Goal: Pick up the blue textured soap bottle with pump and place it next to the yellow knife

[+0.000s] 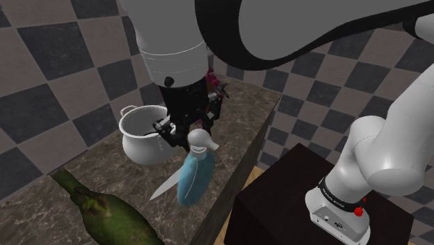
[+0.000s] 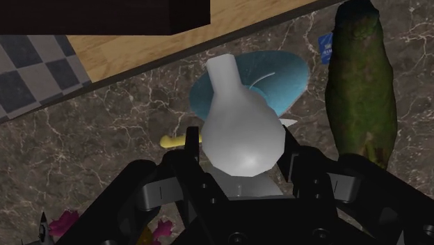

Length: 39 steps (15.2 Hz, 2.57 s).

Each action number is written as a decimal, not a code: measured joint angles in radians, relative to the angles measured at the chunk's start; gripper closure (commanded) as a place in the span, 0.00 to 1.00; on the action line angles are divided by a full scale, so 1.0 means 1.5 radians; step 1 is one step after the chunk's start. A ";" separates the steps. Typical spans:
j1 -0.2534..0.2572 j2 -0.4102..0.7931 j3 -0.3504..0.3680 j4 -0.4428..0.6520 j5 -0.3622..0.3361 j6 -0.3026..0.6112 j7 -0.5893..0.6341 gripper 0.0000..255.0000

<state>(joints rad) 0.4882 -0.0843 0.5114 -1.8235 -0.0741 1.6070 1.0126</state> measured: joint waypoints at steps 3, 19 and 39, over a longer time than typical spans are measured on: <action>0.000 0.001 0.000 -0.022 -0.001 0.023 0.002 1.00; 0.002 0.024 0.004 -0.143 -0.013 0.162 0.024 1.00; 0.005 0.025 0.008 -0.076 -0.011 0.098 0.025 0.00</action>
<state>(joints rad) 0.4960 -0.0462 0.5233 -1.9382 -0.0907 1.7541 1.0497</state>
